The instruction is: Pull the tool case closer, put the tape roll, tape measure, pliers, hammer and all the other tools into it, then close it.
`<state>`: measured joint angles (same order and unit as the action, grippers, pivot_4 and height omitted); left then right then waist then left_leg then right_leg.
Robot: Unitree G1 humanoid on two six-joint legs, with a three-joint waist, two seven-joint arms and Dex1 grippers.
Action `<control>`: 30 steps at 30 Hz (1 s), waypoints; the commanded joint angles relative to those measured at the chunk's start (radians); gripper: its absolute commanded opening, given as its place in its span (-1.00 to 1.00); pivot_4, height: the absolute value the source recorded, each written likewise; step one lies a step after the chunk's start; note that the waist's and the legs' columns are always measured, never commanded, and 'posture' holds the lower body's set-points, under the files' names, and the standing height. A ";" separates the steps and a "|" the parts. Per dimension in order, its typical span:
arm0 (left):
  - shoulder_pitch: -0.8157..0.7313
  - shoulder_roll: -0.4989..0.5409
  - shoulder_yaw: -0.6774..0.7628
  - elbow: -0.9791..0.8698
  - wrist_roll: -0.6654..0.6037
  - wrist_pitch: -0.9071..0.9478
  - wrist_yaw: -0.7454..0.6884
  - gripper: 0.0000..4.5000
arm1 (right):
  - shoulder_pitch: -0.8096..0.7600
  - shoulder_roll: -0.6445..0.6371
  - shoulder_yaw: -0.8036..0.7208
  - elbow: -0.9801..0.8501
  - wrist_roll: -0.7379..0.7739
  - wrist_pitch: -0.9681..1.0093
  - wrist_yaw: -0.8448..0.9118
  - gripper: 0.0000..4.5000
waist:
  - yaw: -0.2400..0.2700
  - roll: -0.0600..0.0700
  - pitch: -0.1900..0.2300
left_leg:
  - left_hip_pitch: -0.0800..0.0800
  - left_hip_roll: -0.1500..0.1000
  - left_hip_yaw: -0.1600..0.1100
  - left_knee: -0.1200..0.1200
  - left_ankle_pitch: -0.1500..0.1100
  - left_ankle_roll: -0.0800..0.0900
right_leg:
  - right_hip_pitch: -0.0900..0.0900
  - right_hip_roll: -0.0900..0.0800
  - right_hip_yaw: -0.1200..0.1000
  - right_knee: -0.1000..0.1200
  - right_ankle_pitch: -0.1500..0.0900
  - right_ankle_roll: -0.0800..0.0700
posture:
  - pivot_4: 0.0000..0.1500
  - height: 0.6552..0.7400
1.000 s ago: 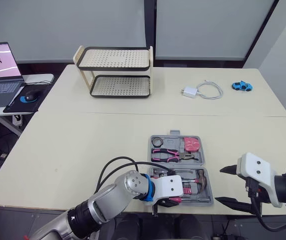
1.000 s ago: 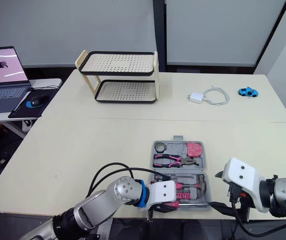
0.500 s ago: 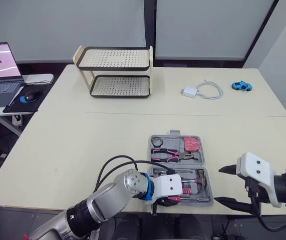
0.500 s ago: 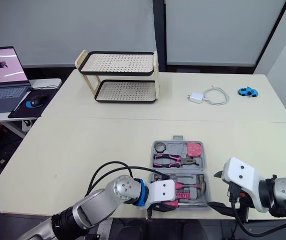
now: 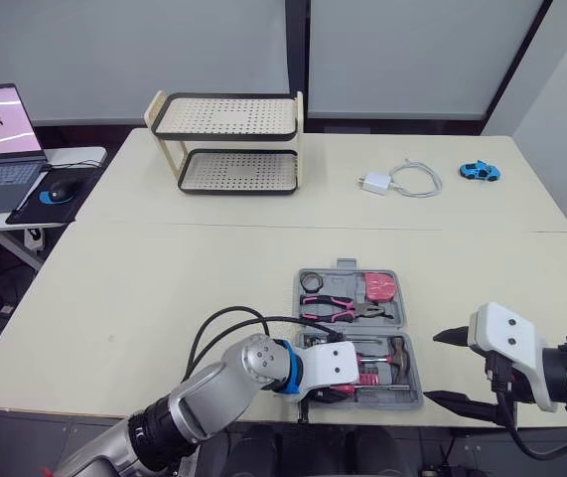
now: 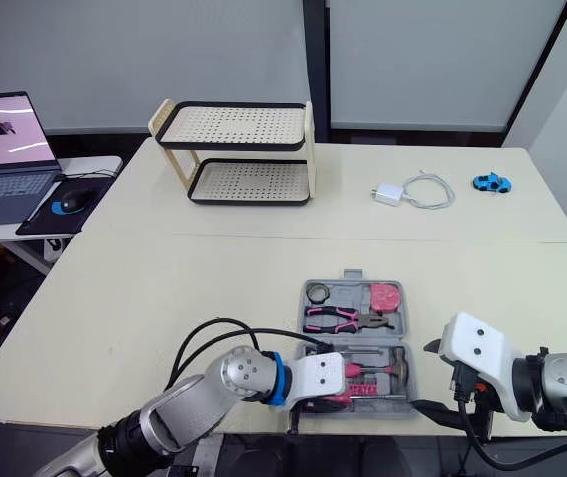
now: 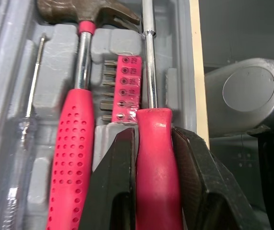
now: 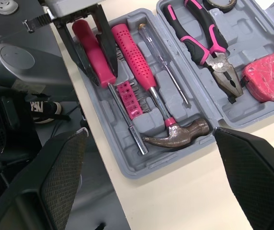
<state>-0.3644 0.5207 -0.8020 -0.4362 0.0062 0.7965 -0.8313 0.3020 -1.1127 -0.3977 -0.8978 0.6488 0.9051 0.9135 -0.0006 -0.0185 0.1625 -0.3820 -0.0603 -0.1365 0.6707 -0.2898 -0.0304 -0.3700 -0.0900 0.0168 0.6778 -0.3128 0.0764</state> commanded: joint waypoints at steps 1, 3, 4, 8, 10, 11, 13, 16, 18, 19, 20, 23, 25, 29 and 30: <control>0.006 -0.008 -0.012 -0.010 0.013 -0.029 0.001 -0.66 | -0.009 0.001 -0.006 -0.023 0.007 -0.009 -0.002 1.00 | 0.000 0.000 0.000 | 0.000 0.000 0.000 0.000 0.000 0.000 | 0.000 0.000 0.000 0.000 0.000 0.000 | 1.00 1.00; 0.010 -0.008 -0.013 -0.006 0.018 -0.036 -0.001 -0.66 | -0.009 0.000 -0.006 -0.023 0.007 -0.008 -0.003 1.00 | 0.000 0.000 0.000 | 0.000 0.000 0.000 0.000 0.000 0.000 | 0.000 0.000 0.000 0.000 0.000 0.000 | 1.00 1.00; 0.011 -0.009 -0.013 -0.004 0.020 -0.039 -0.002 -0.66 | -0.009 0.000 -0.006 -0.023 0.006 -0.008 -0.002 1.00 | 0.000 0.000 0.000 | 0.000 0.000 0.000 0.000 0.000 0.000 | 0.000 0.000 0.000 0.000 0.000 0.000 | 1.00 1.00; 0.015 -0.007 -0.013 0.003 0.024 -0.059 -0.011 -0.66 | -0.012 -0.001 -0.006 -0.023 0.008 -0.007 -0.002 1.00 | 0.000 0.000 0.000 | 0.000 0.000 0.000 0.000 0.000 0.000 | 0.000 0.000 0.000 0.000 0.000 0.000 | 1.00 1.00; 0.019 -0.008 -0.010 0.001 0.022 -0.063 -0.012 -0.66 | -0.013 -0.001 -0.005 -0.023 0.008 -0.007 -0.003 1.00 | 0.000 0.000 0.000 | 0.000 0.000 0.000 0.000 0.000 0.000 | 0.000 0.000 0.000 0.000 0.000 0.000 | 1.00 1.00; 0.020 -0.008 -0.008 0.000 0.021 -0.065 -0.012 -0.66 | -0.013 -0.001 -0.005 -0.023 0.008 -0.007 -0.003 1.00 | 0.000 0.000 0.000 | 0.000 0.000 0.000 0.000 0.000 0.000 | 0.000 0.000 0.000 0.000 0.000 0.000 | 1.00 1.00; 0.023 -0.008 -0.007 -0.001 0.019 -0.067 -0.014 -0.66 | -0.014 0.000 -0.004 -0.023 0.008 -0.006 -0.004 1.00 | 0.000 0.000 0.000 | 0.000 0.000 0.000 0.000 0.000 0.000 | 0.000 0.000 0.000 0.000 0.000 0.000 | 1.00 1.00; 0.026 -0.011 -0.002 -0.006 0.012 -0.068 -0.016 -0.66 | -0.016 0.000 -0.002 -0.022 0.007 -0.006 -0.005 1.00 | 0.000 0.000 0.000 | 0.000 0.000 0.000 0.000 0.000 0.000 | 0.000 0.000 0.000 0.000 0.000 0.000 | 1.00 1.00; 0.026 -0.014 -0.001 -0.007 0.012 -0.067 -0.016 -0.66 | -0.016 0.000 -0.002 -0.022 0.008 -0.005 -0.006 1.00 | 0.000 0.000 0.000 | 0.000 0.000 0.000 0.000 0.000 0.000 | 0.000 0.000 0.000 0.000 0.000 0.000 | 1.00 1.00; 0.026 -0.014 -0.001 -0.007 0.012 -0.068 -0.017 -0.66 | -0.016 0.000 -0.002 -0.022 0.008 -0.005 -0.006 1.00 | 0.000 0.000 0.000 | 0.000 0.000 0.000 0.000 0.000 0.000 | 0.000 0.000 0.000 0.000 0.000 0.000 | 1.00 1.00; 0.025 -0.015 -0.001 -0.007 0.012 -0.068 -0.017 -0.66 | -0.017 0.000 -0.001 -0.022 0.008 -0.005 -0.007 1.00 | 0.000 0.000 0.000 | 0.000 0.000 0.000 0.000 0.000 0.000 | 0.000 0.000 0.000 0.000 0.000 0.000 | 1.00 1.00; 0.022 -0.020 0.000 -0.002 0.012 -0.069 -0.017 -0.66 | -0.018 0.000 -0.002 -0.021 0.008 -0.004 -0.007 1.00 | 0.000 0.000 0.000 | 0.000 0.000 0.000 0.000 0.000 0.000 | 0.000 0.000 0.000 0.000 0.000 0.000 | 1.00 1.00; 0.020 -0.021 -0.001 0.002 0.008 -0.068 -0.024 -0.66 | -0.018 -0.001 -0.002 -0.021 0.008 -0.004 -0.007 1.00 | 0.000 0.000 0.000 | 0.000 0.000 0.000 0.000 0.000 0.000 | 0.000 0.000 0.000 0.000 0.000 0.000 | 1.00 1.00; 0.019 -0.026 0.012 0.004 0.000 -0.067 -0.024 -0.34 | -0.019 0.000 -0.002 -0.021 0.008 -0.004 -0.007 1.00 | 0.000 0.000 0.000 | 0.000 0.000 0.000 0.000 0.000 0.000 | 0.000 0.000 0.000 0.000 0.000 0.000 | 1.00 1.00; 0.016 -0.027 0.017 0.003 -0.001 -0.067 -0.025 -0.23 | -0.019 0.000 -0.002 -0.021 0.008 -0.004 -0.007 1.00 | 0.000 0.000 0.000 | 0.000 0.000 0.000 0.000 0.000 0.000 | 0.000 0.000 0.000 0.000 0.000 0.000 | 1.00 1.00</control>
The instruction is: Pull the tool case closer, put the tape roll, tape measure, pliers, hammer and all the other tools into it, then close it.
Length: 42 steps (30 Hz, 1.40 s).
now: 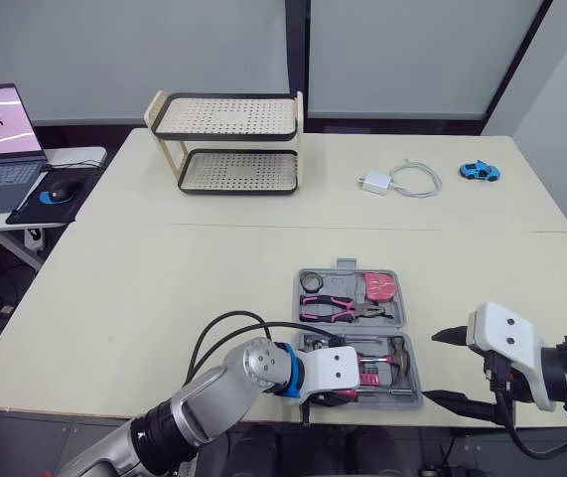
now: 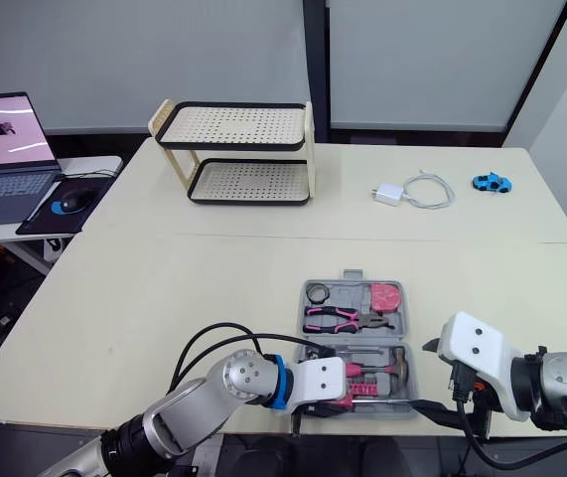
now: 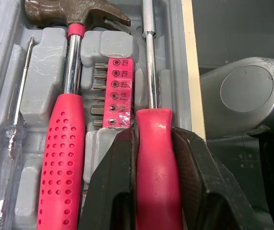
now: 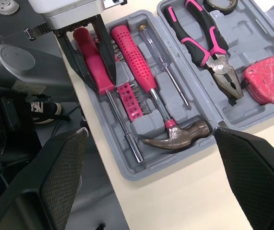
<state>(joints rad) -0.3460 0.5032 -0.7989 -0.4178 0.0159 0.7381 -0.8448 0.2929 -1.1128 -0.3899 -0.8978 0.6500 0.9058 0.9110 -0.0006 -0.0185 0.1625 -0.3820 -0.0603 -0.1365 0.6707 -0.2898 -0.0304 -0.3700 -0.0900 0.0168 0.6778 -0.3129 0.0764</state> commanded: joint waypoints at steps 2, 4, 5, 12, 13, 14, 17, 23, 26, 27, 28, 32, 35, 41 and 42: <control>-0.009 -0.010 0.024 -0.015 -0.013 -0.014 -0.014 0.04 | -0.010 0.001 -0.010 -0.021 0.008 -0.004 -0.006 1.00 | 0.000 0.000 0.000 | 0.000 0.000 0.000 0.000 0.000 0.000 | 0.000 0.000 0.000 0.000 0.000 0.000 | 1.00 1.00; -0.015 -0.012 0.041 -0.024 -0.024 -0.009 -0.018 0.34 | -0.011 0.001 -0.011 -0.021 0.009 -0.004 -0.006 1.00 | 0.000 0.000 0.000 | 0.000 0.000 0.000 0.000 0.000 0.000 | 0.000 0.000 0.000 0.000 0.000 0.000 | 1.00 1.00; -0.018 -0.012 0.053 -0.033 -0.034 -0.003 -0.023 0.48 | -0.013 0.002 -0.011 -0.022 0.010 -0.003 -0.007 1.00 | 0.000 0.000 0.000 | 0.000 0.000 0.000 0.000 0.000 0.000 | 0.000 0.000 0.000 0.000 0.000 0.000 | 1.00 1.00; -0.051 0.027 0.191 -0.110 -0.175 -0.019 -0.127 0.90 | -0.025 0.013 -0.022 -0.027 0.028 0.002 -0.018 1.00 | 0.000 0.000 0.000 | 0.000 0.000 0.000 0.000 0.000 0.000 | 0.000 0.000 0.000 0.000 0.000 0.000 | 1.00 1.00; -0.052 0.033 0.206 -0.106 -0.195 -0.056 -0.152 0.90 | -0.029 0.017 -0.023 -0.026 0.034 0.002 -0.021 1.00 | -0.001 0.000 0.000 | 0.000 0.000 0.000 0.000 0.000 0.000 | 0.000 0.000 0.000 0.000 0.000 0.000 | 1.00 1.00; -0.052 0.042 0.217 -0.098 -0.213 -0.079 -0.178 0.82 | -0.035 0.021 -0.020 -0.026 0.039 -0.001 -0.025 1.00 | -0.001 0.000 0.000 | 0.000 0.000 0.000 0.000 0.000 0.000 | 0.000 0.000 0.000 0.000 0.000 0.000 | 1.00 1.00; -0.062 0.098 0.199 -0.078 -0.222 -0.172 -0.280 0.50 | -0.053 0.027 -0.010 -0.025 0.053 0.000 -0.034 1.00 | -0.001 0.000 0.000 | 0.000 0.000 0.000 0.000 0.000 0.000 | 0.000 0.000 0.000 0.000 0.000 0.000 | 1.00 1.00; -0.043 0.113 0.158 -0.017 -0.176 -0.287 -0.318 -0.31 | -0.052 0.023 -0.011 -0.028 0.068 0.003 -0.035 1.00 | 0.000 0.000 0.000 | 0.000 0.000 0.000 0.000 0.000 0.000 | 0.000 0.000 0.000 -0.001 0.000 0.000 | 1.00 1.00; -0.029 0.101 0.128 0.033 -0.128 -0.343 -0.303 -0.73 | -0.022 0.015 -0.015 -0.035 0.059 -0.003 -0.024 1.00 | 0.000 0.000 0.000 | 0.000 0.000 0.000 -0.001 0.000 0.000 | 0.000 0.000 0.000 -0.001 0.000 0.000 | 1.00 1.00; -0.024 0.095 0.122 0.046 -0.117 -0.350 -0.297 -0.85 | -0.011 0.012 -0.015 -0.036 0.050 -0.009 -0.020 1.00 | 0.000 0.000 0.000 | 0.000 0.000 0.000 -0.001 0.000 0.000 | 0.000 0.000 0.000 -0.001 0.000 0.000 | 1.00 1.00; -0.021 0.091 0.119 0.054 -0.110 -0.356 -0.293 -0.98 | -0.003 0.009 -0.015 -0.037 0.044 -0.014 -0.017 1.00 | 0.000 0.000 0.000 | 0.000 0.000 0.000 -0.001 0.000 0.000 | 0.000 0.000 0.000 -0.001 0.000 0.000 | 1.00 1.00; -0.009 0.063 0.100 0.094 -0.063 -0.384 -0.271 -0.99 | 0.011 0.010 -0.022 -0.040 0.036 -0.022 -0.008 1.00 | 0.000 0.000 0.000 | 0.000 0.000 0.000 0.000 0.000 0.000 | 0.000 0.000 0.000 -0.001 0.000 0.000 | 1.00 1.00; -0.015 0.015 0.070 0.105 -0.028 -0.361 -0.242 -0.99 | 0.013 0.013 -0.031 -0.045 0.052 -0.031 0.012 1.00 | 0.000 0.000 0.000 | 0.000 0.000 0.000 0.000 0.000 0.000 | 0.000 0.000 0.000 -0.001 0.000 0.000 | 1.00 1.00; -0.010 -0.004 0.070 0.122 -0.011 -0.353 -0.237 -0.99 | 0.009 0.019 -0.052 -0.051 0.070 -0.057 0.052 1.00 | -0.001 0.000 0.000 | 0.001 0.001 0.000 0.000 0.000 0.000 | 0.000 0.000 0.000 0.000 0.000 0.000 | 1.00 1.00; -0.010 -0.002 0.073 0.127 -0.011 -0.357 -0.239 -0.99 | 0.009 0.017 -0.055 -0.050 0.072 -0.060 0.058 1.00 | -0.001 0.000 0.000 | 0.001 0.000 0.000 -0.001 0.000 0.000 | 0.000 0.000 0.000 0.000 0.000 0.000 | 1.00 1.00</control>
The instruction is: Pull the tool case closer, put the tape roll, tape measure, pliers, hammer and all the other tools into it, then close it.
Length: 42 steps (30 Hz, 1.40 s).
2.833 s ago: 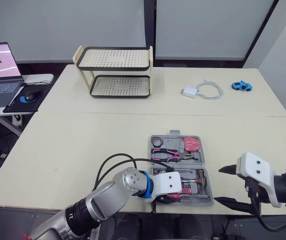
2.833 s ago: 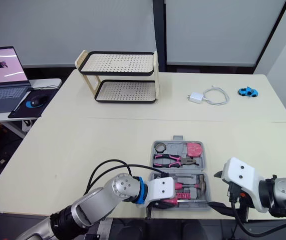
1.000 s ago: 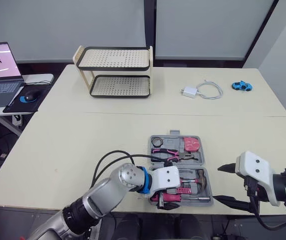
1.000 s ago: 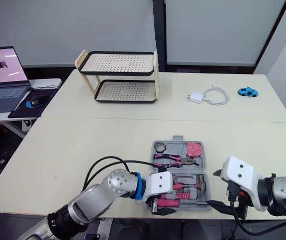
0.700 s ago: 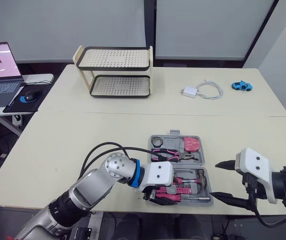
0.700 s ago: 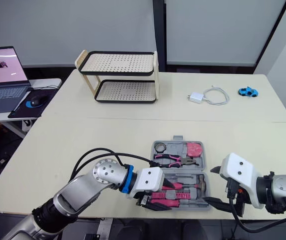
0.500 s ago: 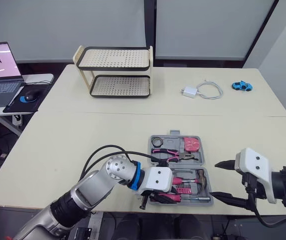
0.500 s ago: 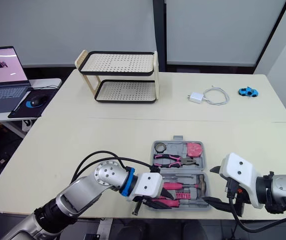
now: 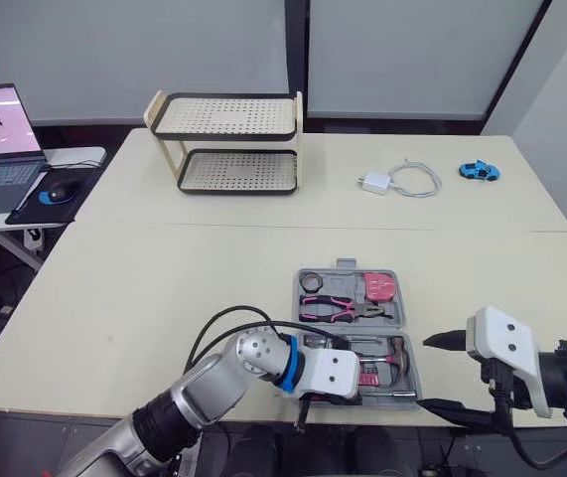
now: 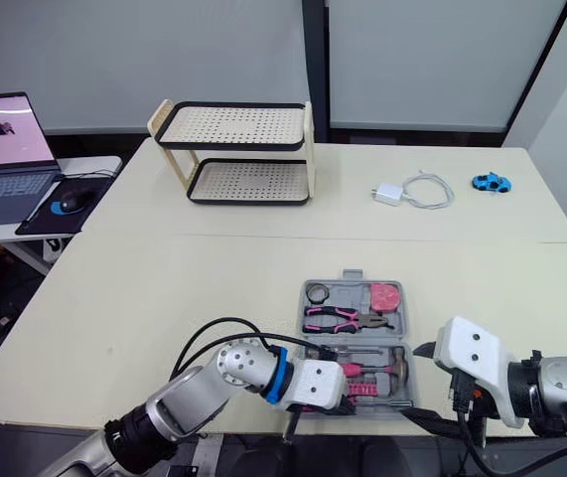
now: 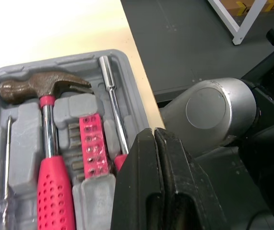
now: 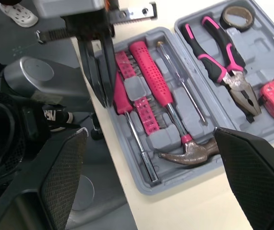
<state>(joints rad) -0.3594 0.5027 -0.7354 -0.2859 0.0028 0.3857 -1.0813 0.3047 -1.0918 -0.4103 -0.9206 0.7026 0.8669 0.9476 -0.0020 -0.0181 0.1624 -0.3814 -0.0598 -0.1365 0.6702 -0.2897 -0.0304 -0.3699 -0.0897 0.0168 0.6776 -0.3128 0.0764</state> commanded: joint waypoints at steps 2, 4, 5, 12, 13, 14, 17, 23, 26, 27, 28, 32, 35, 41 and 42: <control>0.004 0.005 0.015 0.001 0.000 -0.014 -0.009 -0.99 | -0.001 -0.003 -0.042 -0.026 0.024 -0.031 0.034 1.00 | 0.000 0.000 0.000 | 0.000 0.000 0.000 0.000 0.000 0.000 | 0.000 0.000 0.000 0.000 0.000 0.000 | 1.00 1.00; 0.002 0.013 0.025 0.003 -0.005 -0.021 -0.015 -0.99 | 0.001 -0.003 -0.050 -0.024 0.024 -0.047 0.051 1.00 | 0.001 0.000 0.000 | 0.000 0.000 0.000 0.000 0.000 0.000 | 0.000 0.000 0.000 0.000 0.000 0.000 | 1.00 1.00; 0.001 0.017 0.030 0.004 -0.008 -0.024 -0.018 -0.99 | 0.002 -0.004 -0.054 -0.022 0.020 -0.056 0.059 1.00 | 0.001 0.000 0.000 | 0.000 0.000 0.000 0.000 0.000 0.000 | 0.000 0.000 0.000 0.000 0.000 0.000 | 1.00 1.00; 0.004 0.028 0.043 0.024 0.004 -0.042 -0.024 -0.99 | 0.033 -0.016 -0.072 0.012 -0.033 -0.126 0.129 1.00 | 0.001 0.000 0.000 | 0.000 0.000 0.000 0.000 0.000 0.000 | 0.000 0.000 0.000 0.000 0.000 0.000 | 1.00 1.00; 0.005 0.026 0.040 0.029 0.008 -0.045 -0.022 -0.99 | 0.037 -0.019 -0.073 0.016 -0.041 -0.135 0.137 1.00 | 0.001 0.000 0.000 | 0.000 0.000 0.000 0.000 0.000 0.000 | 0.000 0.000 0.000 0.000 0.000 0.000 | 1.00 1.00; 0.006 0.024 0.037 0.033 0.011 -0.047 -0.021 -0.99 | 0.041 -0.021 -0.074 0.021 -0.049 -0.142 0.145 1.00 | 0.001 0.000 0.000 | 0.000 0.000 0.000 0.000 0.000 0.000 | 0.000 0.000 0.000 0.000 0.000 0.000 | 1.00 1.00; 0.011 0.020 0.030 0.044 0.023 -0.051 -0.018 -0.99 | 0.045 -0.022 -0.076 0.029 -0.062 -0.154 0.158 1.00 | 0.001 0.000 0.000 | 0.000 0.000 0.000 0.000 0.000 0.000 | 0.000 0.000 0.000 0.000 0.000 0.000 | 1.00 1.00; 0.025 0.016 0.023 0.064 0.053 -0.064 -0.014 -0.99 | 0.041 -0.016 -0.072 0.028 -0.066 -0.155 0.160 1.00 | 0.001 0.000 0.000 | 0.000 0.000 0.000 0.000 0.000 0.000 | 0.000 0.000 0.000 0.000 0.000 0.000 | 1.00 1.00; 0.027 0.007 0.012 0.083 0.081 -0.063 -0.005 -0.99 | 0.039 -0.014 -0.070 0.025 -0.065 -0.151 0.156 1.00 | 0.001 0.000 0.000 | 0.000 0.000 0.000 0.000 0.000 0.000 | 0.000 0.000 0.000 0.000 0.000 0.000 | 1.00 1.00; 0.026 0.003 0.008 0.092 0.090 -0.062 -0.002 -0.99 | 0.039 -0.013 -0.070 0.025 -0.065 -0.150 0.155 1.00 | 0.001 0.000 0.000 | 0.000 0.000 0.000 0.000 0.000 0.000 | 0.000 0.000 0.000 0.000 0.000 0.000 | 1.00 1.00; 0.025 0.000 0.004 0.103 0.098 -0.065 0.000 -0.99 | 0.038 -0.014 -0.070 0.025 -0.065 -0.150 0.155 1.00 | 0.001 0.000 0.000 | 0.000 0.000 0.000 0.000 0.000 0.000 | 0.000 0.000 0.000 0.000 0.000 0.000 | 1.00 1.00; 0.028 -0.007 -0.003 0.134 0.120 -0.075 0.007 -0.99 | 0.038 -0.014 -0.071 0.025 -0.065 -0.147 0.153 1.00 | 0.001 0.000 0.000 | 0.000 0.000 0.000 0.000 0.000 0.000 | 0.000 0.000 0.000 0.000 0.000 0.000 | 1.00 1.00; 0.032 -0.005 0.001 0.149 0.120 -0.088 0.006 -0.99 | 0.042 -0.015 -0.073 0.023 -0.068 -0.147 0.154 1.00 | 0.001 0.000 0.000 | 0.000 0.000 0.000 0.000 0.000 0.000 | 0.001 0.000 0.000 0.000 0.000 0.000 | 1.00 1.00; 0.043 0.000 0.108 0.046 -0.015 -0.024 -0.031 -0.99 | 0.027 -0.014 -0.076 0.036 -0.072 -0.151 0.147 1.00 | 0.000 0.000 0.000 | 0.001 0.000 0.000 0.000 0.000 0.000 | 0.001 0.000 0.000 0.000 0.000 0.000 | 1.00 1.00; 0.044 0.009 0.143 0.009 -0.060 0.006 -0.046 -0.99 | 0.023 -0.012 -0.078 0.041 -0.077 -0.153 0.143 1.00 | -0.001 0.000 0.000 | 0.001 0.000 0.000 0.000 0.000 0.000 | 0.001 0.000 0.000 0.000 0.000 0.000 | 1.00 1.00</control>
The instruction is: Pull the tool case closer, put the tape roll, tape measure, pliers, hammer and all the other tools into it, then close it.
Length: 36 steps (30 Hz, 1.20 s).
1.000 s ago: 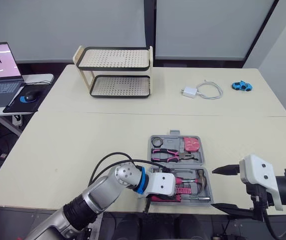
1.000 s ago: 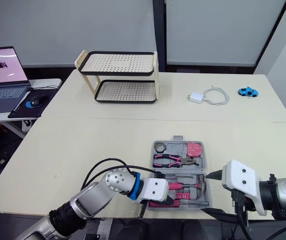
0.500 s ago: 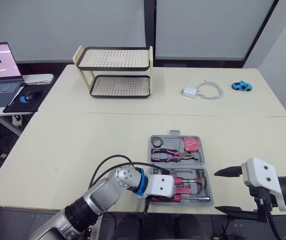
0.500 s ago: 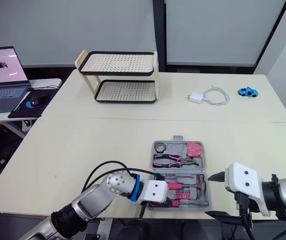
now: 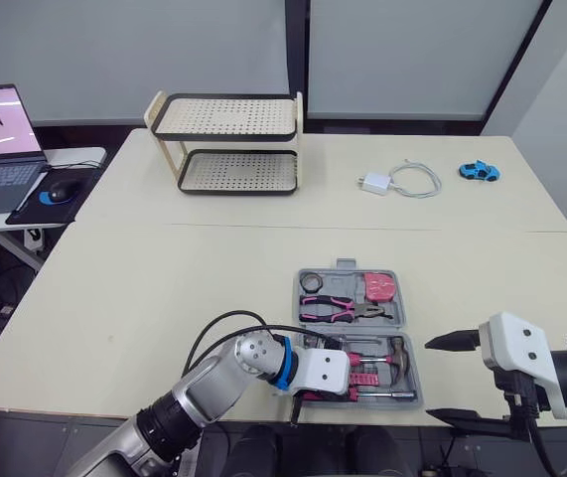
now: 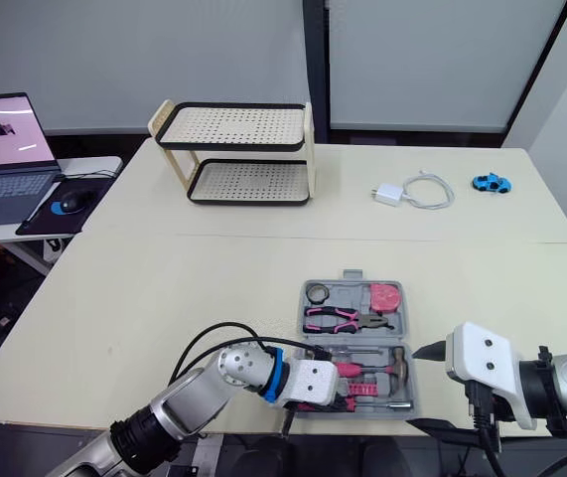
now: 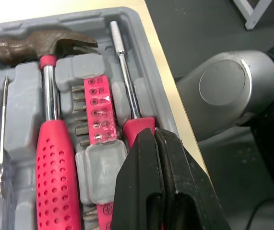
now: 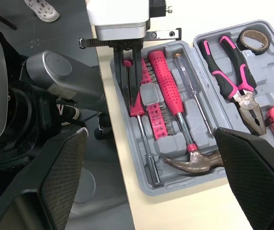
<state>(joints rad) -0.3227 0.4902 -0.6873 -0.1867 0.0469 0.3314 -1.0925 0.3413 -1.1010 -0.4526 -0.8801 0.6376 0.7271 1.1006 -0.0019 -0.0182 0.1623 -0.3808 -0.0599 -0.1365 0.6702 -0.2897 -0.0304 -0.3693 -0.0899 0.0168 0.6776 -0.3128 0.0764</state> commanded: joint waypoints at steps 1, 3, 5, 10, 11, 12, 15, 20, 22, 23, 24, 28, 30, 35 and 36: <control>0.007 0.034 0.138 -0.126 -0.154 0.094 -0.052 -0.99 | -0.019 0.000 -0.035 0.010 -0.026 -0.022 -0.019 1.00 | -0.001 0.000 0.000 | 0.000 0.000 0.000 0.000 0.000 0.000 | 0.000 0.000 0.000 0.000 0.000 0.000 | 1.00 1.00; 0.004 0.070 0.222 -0.180 -0.240 0.150 -0.077 -0.99 | -0.033 0.007 -0.027 0.036 -0.058 -0.042 -0.042 1.00 | 0.000 0.000 0.000 | 0.000 0.000 0.000 0.000 0.000 0.000 | 0.000 0.000 0.000 0.000 0.000 0.000 | 1.00 1.00; 0.006 0.104 0.288 -0.198 -0.289 0.186 -0.082 -0.99 | -0.047 0.015 -0.009 0.071 -0.100 -0.071 -0.065 1.00 | -0.001 0.000 0.000 | 0.000 0.000 0.000 0.000 0.000 0.000 | 0.000 0.000 0.000 0.000 0.000 0.000 | 1.00 1.00; 0.040 0.172 0.419 -0.115 -0.260 0.141 0.003 -0.99 | -0.080 0.059 0.082 0.200 -0.260 -0.207 -0.144 1.00 | -0.001 0.000 0.000 | 0.000 0.000 0.000 -0.001 0.000 0.000 | -0.001 0.000 0.000 0.000 0.000 0.000 | 1.00 1.00; 0.052 0.187 0.437 -0.073 -0.225 0.097 0.034 -0.99 | -0.089 0.070 0.116 0.237 -0.308 -0.255 -0.164 1.00 | -0.001 0.000 0.000 | 0.000 0.000 0.000 -0.001 0.000 0.000 | -0.001 0.000 0.000 0.000 0.000 0.000 | 1.00 1.00; 0.062 0.196 0.446 -0.036 -0.197 0.059 0.058 -1.00 | -0.096 0.076 0.149 0.271 -0.354 -0.282 -0.186 0.92 | -0.002 0.000 0.000 | 0.001 0.000 0.001 -0.001 0.000 0.000 | -0.001 0.000 0.000 0.000 0.000 0.000 | 1.00 1.00; 0.081 0.178 0.456 0.049 -0.155 0.007 0.132 -1.00 | -0.133 0.093 0.240 0.351 -0.442 -0.291 -0.241 0.55 | -0.002 0.000 0.000 | 0.001 0.000 0.001 -0.003 0.000 -0.001 | -0.002 0.000 0.001 0.000 0.000 0.000 | 1.00 1.00; 0.103 0.121 0.432 0.130 -0.113 -0.049 0.199 -1.00 | -0.197 0.144 0.371 0.413 -0.522 -0.255 -0.303 -0.25 | -0.001 0.000 0.000 | 0.000 0.000 0.001 -0.004 0.002 -0.003 | -0.003 -0.001 0.001 -0.001 0.000 0.000 | 1.00 1.00; 0.109 0.094 0.417 0.142 -0.109 -0.054 0.203 -1.00 | -0.214 0.159 0.406 0.450 -0.545 -0.259 -0.309 -0.57 | -0.001 0.000 0.000 | 0.000 0.000 0.001 -0.004 0.002 -0.003 | -0.003 -0.001 0.001 0.000 0.000 0.000 | 1.00 1.00; 0.111 0.082 0.404 0.155 -0.106 -0.064 0.198 -1.00 | -0.224 0.168 0.428 0.473 -0.556 -0.270 -0.311 -0.75 | -0.001 0.000 0.000 | 0.000 0.000 0.001 -0.004 0.002 -0.003 | -0.003 -0.001 0.001 0.000 0.000 0.000 | 1.00 1.00; 0.112 0.072 0.393 0.171 -0.100 -0.077 0.194 -1.00 | -0.231 0.177 0.445 0.492 -0.560 -0.273 -0.307 -0.91 | -0.001 0.000 0.000 | 0.000 0.000 0.001 -0.004 0.002 -0.003 | -0.003 -0.001 0.001 0.000 0.000 0.000 | 1.00 1.00; 0.082 0.038 0.377 0.251 -0.083 -0.135 0.196 -1.00 | -0.266 0.206 0.498 0.545 -0.583 -0.304 -0.305 -0.99 | -0.001 0.001 0.000 | 0.000 0.000 0.001 -0.004 0.002 -0.003 | -0.003 -0.001 0.001 0.000 0.000 0.000 | 1.00 1.00; 0.062 0.024 0.369 0.291 -0.078 -0.161 0.188 -1.00 | -0.280 0.222 0.518 0.572 -0.593 -0.325 -0.300 -0.99 | -0.002 0.000 0.000 | 0.000 0.000 0.001 -0.004 0.002 -0.003 | -0.004 -0.001 0.001 0.001 0.000 0.000 | 1.00 1.00; 0.020 0.000 0.363 0.389 -0.055 -0.217 0.182 -1.00 | -0.315 0.250 0.555 0.640 -0.611 -0.367 -0.294 -0.99 | -0.003 0.001 0.000 | 0.001 0.000 0.001 -0.004 0.002 -0.003 | -0.004 -0.001 0.001 0.001 0.000 0.000 | 1.00 1.00; 0.015 -0.002 0.361 0.401 -0.052 -0.225 0.178 -1.00 | -0.324 0.256 0.562 0.653 -0.615 -0.373 -0.293 -0.99 | -0.004 0.001 0.000 | 0.001 0.000 0.001 -0.004 0.002 -0.004 | -0.004 -0.001 0.001 0.001 0.000 0.000 | 1.00 1.00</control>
<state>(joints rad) -0.2970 0.4939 -0.3176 0.2045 -0.0164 0.1343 -0.9071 0.0336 -0.8477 0.1098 -0.2273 0.0283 0.3791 0.8056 -0.0057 -0.0175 0.1623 -0.3802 -0.0602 -0.1353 0.6659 -0.2875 -0.0343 -0.3731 -0.0905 0.0178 0.6782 -0.3128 0.0762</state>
